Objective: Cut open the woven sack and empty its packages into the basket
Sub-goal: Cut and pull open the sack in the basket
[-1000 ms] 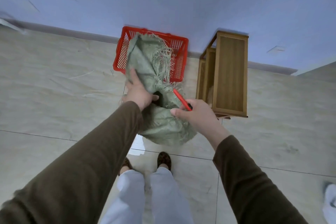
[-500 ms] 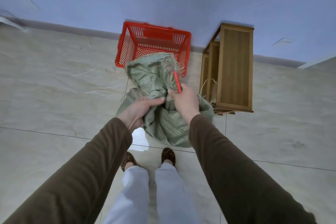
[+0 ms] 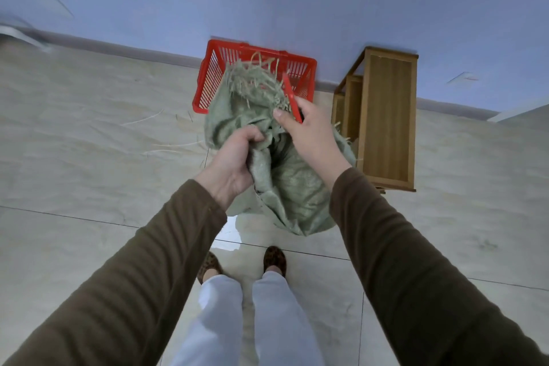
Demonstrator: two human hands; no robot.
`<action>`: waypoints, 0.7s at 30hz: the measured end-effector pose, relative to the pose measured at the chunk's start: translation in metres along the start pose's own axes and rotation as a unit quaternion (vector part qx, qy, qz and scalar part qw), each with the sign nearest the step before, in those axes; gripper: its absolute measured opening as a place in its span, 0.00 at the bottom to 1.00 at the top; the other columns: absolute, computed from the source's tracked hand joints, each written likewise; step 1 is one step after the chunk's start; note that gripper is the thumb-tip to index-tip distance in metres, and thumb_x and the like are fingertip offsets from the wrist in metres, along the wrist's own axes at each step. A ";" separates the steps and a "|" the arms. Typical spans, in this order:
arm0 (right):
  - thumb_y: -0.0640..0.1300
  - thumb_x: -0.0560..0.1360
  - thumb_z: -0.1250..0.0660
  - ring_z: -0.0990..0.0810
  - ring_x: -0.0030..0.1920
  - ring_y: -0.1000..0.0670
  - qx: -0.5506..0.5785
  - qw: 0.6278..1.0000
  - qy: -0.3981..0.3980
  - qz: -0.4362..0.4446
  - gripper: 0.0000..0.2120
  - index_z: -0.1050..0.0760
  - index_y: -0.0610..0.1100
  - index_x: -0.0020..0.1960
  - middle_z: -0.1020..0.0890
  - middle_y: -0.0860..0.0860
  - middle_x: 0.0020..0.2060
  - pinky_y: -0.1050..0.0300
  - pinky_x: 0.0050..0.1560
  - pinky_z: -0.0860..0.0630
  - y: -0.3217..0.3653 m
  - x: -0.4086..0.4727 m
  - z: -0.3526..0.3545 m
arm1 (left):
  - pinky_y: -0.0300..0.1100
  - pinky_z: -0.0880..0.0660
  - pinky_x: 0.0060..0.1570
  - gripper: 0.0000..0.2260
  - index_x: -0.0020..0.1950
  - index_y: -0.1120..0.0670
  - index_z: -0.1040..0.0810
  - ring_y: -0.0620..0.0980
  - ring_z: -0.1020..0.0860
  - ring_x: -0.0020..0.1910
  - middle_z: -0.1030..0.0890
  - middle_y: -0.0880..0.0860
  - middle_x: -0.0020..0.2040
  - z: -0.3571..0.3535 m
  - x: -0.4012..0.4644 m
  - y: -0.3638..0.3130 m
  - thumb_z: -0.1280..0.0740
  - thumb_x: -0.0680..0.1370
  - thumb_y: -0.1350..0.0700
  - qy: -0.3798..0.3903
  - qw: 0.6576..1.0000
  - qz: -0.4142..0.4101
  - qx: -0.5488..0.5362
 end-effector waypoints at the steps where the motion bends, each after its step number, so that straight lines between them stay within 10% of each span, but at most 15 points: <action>1: 0.46 0.81 0.30 0.26 0.39 0.49 -0.004 1.000 0.008 -0.010 0.09 0.20 0.39 0.50 0.23 0.47 0.38 0.49 0.44 0.27 -0.007 -0.003 -0.001 | 0.51 0.19 0.55 0.13 0.48 0.61 0.17 0.57 0.16 0.42 0.15 0.60 0.44 -0.002 0.003 0.005 0.42 0.81 0.62 0.023 0.999 0.020 0.015; 5: 0.48 0.81 0.31 0.27 0.36 0.51 -0.027 0.995 -0.038 -0.082 0.12 0.20 0.38 0.53 0.23 0.49 0.38 0.54 0.38 0.30 -0.039 -0.011 0.014 | 0.44 0.15 0.37 0.10 0.51 0.59 0.16 0.52 0.12 0.37 0.12 0.58 0.44 0.024 0.023 0.013 0.35 0.85 0.57 -0.046 0.996 -0.003 0.079; 9: 0.54 0.81 0.31 0.24 0.43 0.60 -0.083 0.989 -0.059 -0.104 0.14 0.25 0.48 0.63 0.24 0.55 0.51 0.65 0.43 0.28 -0.044 -0.028 0.031 | 0.53 0.17 0.58 0.12 0.63 0.60 0.17 0.58 0.14 0.56 0.13 0.60 0.57 0.041 0.037 0.018 0.32 0.83 0.56 -0.100 0.992 -0.050 0.065; 12: 0.62 0.83 0.41 0.24 0.47 0.62 -0.113 0.985 -0.132 -0.002 0.20 0.31 0.50 0.69 0.27 0.57 0.56 0.69 0.42 0.26 -0.008 -0.056 0.046 | 0.50 0.16 0.54 0.12 0.63 0.60 0.17 0.57 0.13 0.54 0.12 0.58 0.55 0.042 0.036 0.021 0.33 0.84 0.55 -0.097 0.992 -0.064 0.049; 16: 0.57 0.86 0.47 0.29 0.29 0.58 -0.058 0.998 0.015 -0.029 0.11 0.31 0.52 0.52 0.27 0.55 0.36 0.64 0.28 0.31 -0.019 -0.099 0.001 | 0.48 0.16 0.46 0.15 0.64 0.62 0.19 0.56 0.12 0.48 0.12 0.60 0.52 0.039 0.032 0.021 0.35 0.85 0.53 -0.086 0.993 -0.067 0.041; 21: 0.56 0.86 0.49 0.22 0.42 0.41 -0.127 0.964 0.144 -0.185 0.14 0.34 0.51 0.47 0.26 0.50 0.39 0.40 0.48 0.21 -0.069 -0.119 -0.028 | 0.54 0.16 0.52 0.18 0.70 0.64 0.23 0.60 0.14 0.53 0.15 0.64 0.59 0.041 0.028 0.015 0.35 0.85 0.53 -0.100 0.989 -0.091 0.061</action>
Point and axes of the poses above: each hand's wrist, its own x-axis towards the middle knuckle, its own z-axis out of the back of the hand, y = z × x, the point moved 9 cm from there along x, towards the middle knuckle
